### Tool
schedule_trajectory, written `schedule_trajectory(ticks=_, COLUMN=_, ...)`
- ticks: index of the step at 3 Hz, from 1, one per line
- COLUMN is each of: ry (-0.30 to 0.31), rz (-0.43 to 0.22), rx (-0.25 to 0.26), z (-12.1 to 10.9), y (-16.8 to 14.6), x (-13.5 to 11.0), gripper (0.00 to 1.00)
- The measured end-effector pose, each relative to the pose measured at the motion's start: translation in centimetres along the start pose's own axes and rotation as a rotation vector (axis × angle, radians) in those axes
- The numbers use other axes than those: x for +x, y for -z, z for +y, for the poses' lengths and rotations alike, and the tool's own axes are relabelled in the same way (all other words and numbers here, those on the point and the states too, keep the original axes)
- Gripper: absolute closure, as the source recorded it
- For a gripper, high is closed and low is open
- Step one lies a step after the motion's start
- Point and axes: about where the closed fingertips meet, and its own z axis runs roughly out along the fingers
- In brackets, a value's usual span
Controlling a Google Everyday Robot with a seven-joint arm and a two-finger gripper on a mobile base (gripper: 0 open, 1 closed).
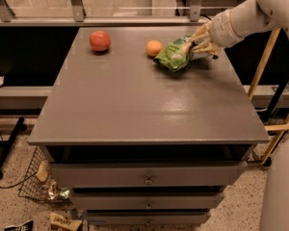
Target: Move green rice chip bag near orange
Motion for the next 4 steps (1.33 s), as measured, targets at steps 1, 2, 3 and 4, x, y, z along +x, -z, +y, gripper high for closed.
schedule_trajectory(ticks=1, ry=0.0, rz=-0.004, rx=-0.004, z=0.1, y=-0.4, x=-0.1, gripper=0.13)
schedule_trajectory(ticks=2, ry=0.0, rz=-0.008, rx=-0.008, z=0.2, y=-0.7, x=-0.2, gripper=0.0)
schedule_trajectory(ticks=3, ry=0.0, rz=-0.008, rx=-0.009, z=0.2, y=-0.8, x=-0.2, gripper=0.0)
schedule_trajectory(ticks=4, ry=-0.03, rz=0.045, rx=0.009, z=0.5, y=1.5, x=0.5, gripper=0.0)
